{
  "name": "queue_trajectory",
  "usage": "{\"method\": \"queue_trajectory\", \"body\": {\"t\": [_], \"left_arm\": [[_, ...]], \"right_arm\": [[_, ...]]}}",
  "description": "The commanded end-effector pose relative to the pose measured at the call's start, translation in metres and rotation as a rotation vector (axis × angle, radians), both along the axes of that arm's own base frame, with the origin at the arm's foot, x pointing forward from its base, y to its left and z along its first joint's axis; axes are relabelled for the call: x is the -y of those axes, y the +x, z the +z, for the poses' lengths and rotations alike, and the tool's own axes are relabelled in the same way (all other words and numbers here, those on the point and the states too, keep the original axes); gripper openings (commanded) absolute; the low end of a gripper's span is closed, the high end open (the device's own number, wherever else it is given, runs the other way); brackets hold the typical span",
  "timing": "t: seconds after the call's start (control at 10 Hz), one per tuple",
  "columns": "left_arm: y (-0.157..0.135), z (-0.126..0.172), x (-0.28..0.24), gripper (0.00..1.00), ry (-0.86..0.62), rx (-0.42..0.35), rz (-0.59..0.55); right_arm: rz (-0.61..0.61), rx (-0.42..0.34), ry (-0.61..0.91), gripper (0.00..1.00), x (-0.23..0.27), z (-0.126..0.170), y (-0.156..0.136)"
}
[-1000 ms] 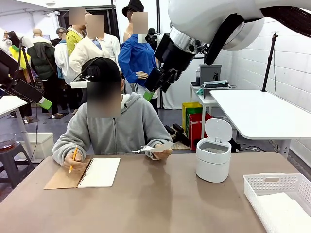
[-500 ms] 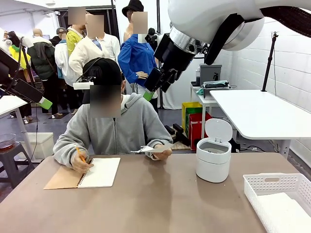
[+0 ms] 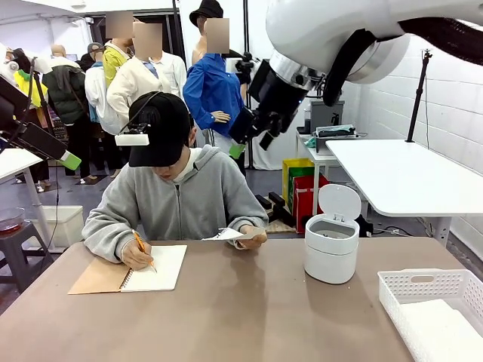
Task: Sort the paper based on its condition.
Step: If a person hands you a paper, place it in the Organizing basket , and if it's crumpled, put it in the Trash can.
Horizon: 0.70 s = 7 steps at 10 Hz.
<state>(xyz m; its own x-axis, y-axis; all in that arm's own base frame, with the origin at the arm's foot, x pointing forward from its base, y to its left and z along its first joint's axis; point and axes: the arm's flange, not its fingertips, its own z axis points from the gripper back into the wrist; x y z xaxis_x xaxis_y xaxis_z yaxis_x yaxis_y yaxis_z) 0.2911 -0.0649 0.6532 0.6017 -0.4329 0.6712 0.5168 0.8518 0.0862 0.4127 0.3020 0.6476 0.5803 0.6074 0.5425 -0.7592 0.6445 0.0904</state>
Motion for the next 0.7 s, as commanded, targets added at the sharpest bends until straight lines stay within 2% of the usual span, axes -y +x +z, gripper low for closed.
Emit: {"method": "queue_trajectory", "body": {"t": [0.0,0.2,0.3,0.4,0.6], "left_arm": [[0.000,0.000,0.000,1.00,-0.001,0.003,0.001],[0.000,0.000,0.000,1.00,-0.001,0.003,0.001],[0.000,0.000,0.000,1.00,-0.001,0.003,0.001],[0.000,0.000,0.000,1.00,-0.001,0.003,0.001],[0.000,0.000,0.000,1.00,-0.001,0.003,0.001]], "right_arm": [[-0.178,-0.130,0.013,1.00,0.007,-0.006,0.024],[-0.335,-0.236,0.021,1.00,0.026,-0.023,0.050],[-0.395,-0.320,0.037,1.00,0.034,-0.034,0.060],[-0.482,-0.436,0.064,1.00,0.042,-0.048,0.068],[-0.627,-0.575,0.066,1.00,0.047,-0.076,0.073]]}}
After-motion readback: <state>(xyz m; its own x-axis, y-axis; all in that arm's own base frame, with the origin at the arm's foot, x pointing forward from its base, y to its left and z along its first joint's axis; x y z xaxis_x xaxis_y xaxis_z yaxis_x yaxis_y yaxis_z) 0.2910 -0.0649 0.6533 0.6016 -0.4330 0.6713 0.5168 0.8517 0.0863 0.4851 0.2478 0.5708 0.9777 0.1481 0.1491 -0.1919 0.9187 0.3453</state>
